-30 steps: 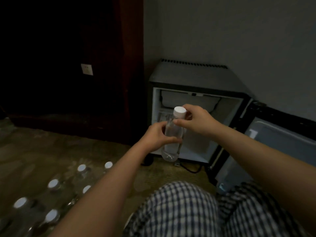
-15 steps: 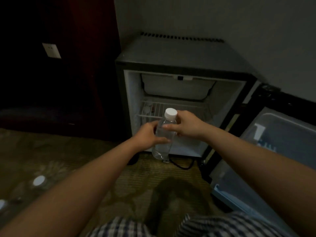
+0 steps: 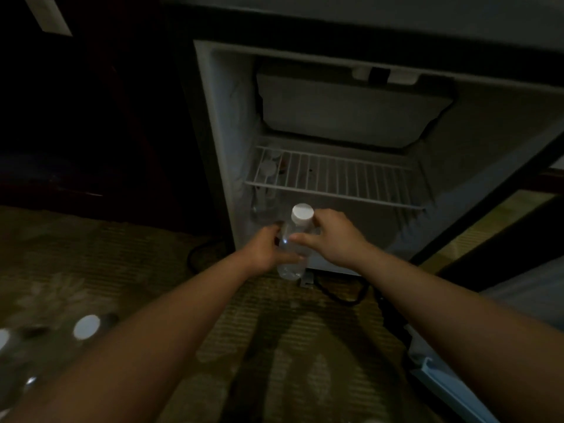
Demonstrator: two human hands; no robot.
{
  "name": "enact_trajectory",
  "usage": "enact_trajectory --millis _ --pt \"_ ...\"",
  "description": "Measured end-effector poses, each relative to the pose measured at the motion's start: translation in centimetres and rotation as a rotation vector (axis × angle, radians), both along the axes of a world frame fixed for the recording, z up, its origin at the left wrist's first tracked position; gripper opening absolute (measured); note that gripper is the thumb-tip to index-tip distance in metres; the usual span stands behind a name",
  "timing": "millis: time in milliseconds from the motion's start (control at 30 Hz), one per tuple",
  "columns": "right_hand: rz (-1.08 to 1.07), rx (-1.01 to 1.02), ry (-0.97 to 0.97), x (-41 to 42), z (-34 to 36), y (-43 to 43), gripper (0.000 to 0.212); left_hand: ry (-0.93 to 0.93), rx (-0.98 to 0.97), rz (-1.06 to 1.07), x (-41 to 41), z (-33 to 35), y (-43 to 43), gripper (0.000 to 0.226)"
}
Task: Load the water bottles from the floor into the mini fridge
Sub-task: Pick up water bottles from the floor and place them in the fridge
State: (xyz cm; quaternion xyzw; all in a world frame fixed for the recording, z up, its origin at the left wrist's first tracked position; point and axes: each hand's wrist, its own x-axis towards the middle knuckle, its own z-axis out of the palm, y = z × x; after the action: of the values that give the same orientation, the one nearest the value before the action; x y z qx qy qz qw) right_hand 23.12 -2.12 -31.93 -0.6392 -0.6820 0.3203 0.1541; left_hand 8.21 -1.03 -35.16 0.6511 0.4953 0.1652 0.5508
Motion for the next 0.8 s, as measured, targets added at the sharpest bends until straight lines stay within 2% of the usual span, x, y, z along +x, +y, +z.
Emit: enact_trajectory --millis 233,400,467,633,733,800 --pt "-0.086 -0.045 0.107 -0.1 -3.4 2.7 0.045 -0.011 -0.032 0.14 0.4 -4.0 2.3 0.05" --pt "-0.158 -0.051 0.045 -0.7 -5.0 4.8 0.046 -0.028 -0.042 0.232 1.4 -5.8 2.7 0.056" --pt "-0.206 -0.03 0.075 -0.6 -5.4 5.5 0.045 -0.055 -0.098 0.286 1.7 -6.0 2.8 0.061" --pt "-0.24 -0.066 0.135 -0.5 -5.4 6.5 0.046 -0.105 -0.113 0.38 2.2 -6.9 3.8 0.049" --pt "-0.231 -0.089 0.211 -0.2 -5.5 6.1 0.045 -0.071 -0.156 0.371 2.0 -7.5 4.2 0.052" --pt "-0.225 -0.137 0.271 0.2 -5.7 5.6 0.054 -0.069 -0.215 0.345 1.9 -7.2 4.4 0.055"
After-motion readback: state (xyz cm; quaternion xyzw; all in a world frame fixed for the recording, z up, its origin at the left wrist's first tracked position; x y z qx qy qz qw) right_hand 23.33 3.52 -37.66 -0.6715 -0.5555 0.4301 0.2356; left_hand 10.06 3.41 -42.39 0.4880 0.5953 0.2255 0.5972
